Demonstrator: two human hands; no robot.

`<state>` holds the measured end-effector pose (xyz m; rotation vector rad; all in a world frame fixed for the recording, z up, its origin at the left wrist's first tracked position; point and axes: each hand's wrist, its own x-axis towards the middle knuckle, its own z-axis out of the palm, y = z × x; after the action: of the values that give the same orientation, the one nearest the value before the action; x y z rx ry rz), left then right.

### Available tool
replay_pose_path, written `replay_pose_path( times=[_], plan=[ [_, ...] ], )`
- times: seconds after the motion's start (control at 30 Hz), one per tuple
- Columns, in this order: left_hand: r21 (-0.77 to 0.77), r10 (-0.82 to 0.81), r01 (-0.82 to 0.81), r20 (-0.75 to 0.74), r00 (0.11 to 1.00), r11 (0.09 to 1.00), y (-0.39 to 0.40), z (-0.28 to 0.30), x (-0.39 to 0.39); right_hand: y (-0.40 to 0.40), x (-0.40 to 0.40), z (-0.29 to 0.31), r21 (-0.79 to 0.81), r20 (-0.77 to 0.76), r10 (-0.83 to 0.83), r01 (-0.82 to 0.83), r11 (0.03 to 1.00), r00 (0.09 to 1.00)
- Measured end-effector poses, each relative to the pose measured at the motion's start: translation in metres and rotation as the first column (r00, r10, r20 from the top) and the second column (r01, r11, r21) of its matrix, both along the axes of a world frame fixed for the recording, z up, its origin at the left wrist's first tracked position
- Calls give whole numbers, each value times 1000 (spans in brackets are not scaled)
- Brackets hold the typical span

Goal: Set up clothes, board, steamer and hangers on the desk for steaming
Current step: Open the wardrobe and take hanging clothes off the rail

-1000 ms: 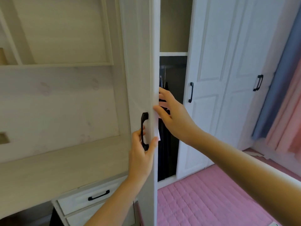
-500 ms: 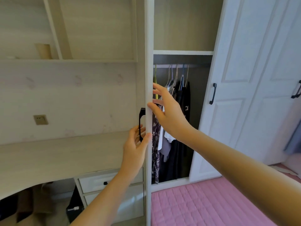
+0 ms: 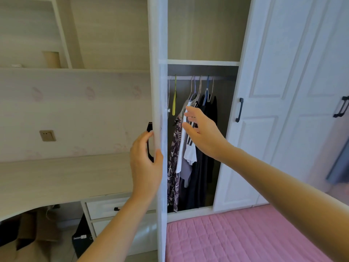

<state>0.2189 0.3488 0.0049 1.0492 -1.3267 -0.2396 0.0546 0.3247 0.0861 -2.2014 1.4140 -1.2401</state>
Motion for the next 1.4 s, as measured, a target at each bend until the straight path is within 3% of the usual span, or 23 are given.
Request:
replay_pose_path(
  times=[0.13,0.3,0.43,0.73,1.0,1.23,1.4],
  plan=[
    [-84,85,-80,57,995,993,7,3,-22,0,-38,-9,10,-76,-66,67,998,995],
    [-244,131,-56,303,944,968,7,-2,-53,-1,-78,-26,30,-163,-145,152,988,976],
    [-143,35,25,397,917,989,-16,-9,-78,-7,-101,-36,34,-249,-176,190,981,952],
    [63,-47,17,518,854,998,-118,-7,-110,-68,-125,-47,54,-321,-203,232,971,925],
    [239,-52,-63,444,895,969,-217,1,-140,-169,-125,-39,70,-372,-191,233,970,908],
    [294,-18,-153,505,863,944,-310,-1,-143,-275,-117,-39,62,-425,-161,206,977,891],
    [333,7,-182,466,885,925,-362,-12,-139,-341,-107,-43,43,-466,-153,195,980,871]
  ],
)
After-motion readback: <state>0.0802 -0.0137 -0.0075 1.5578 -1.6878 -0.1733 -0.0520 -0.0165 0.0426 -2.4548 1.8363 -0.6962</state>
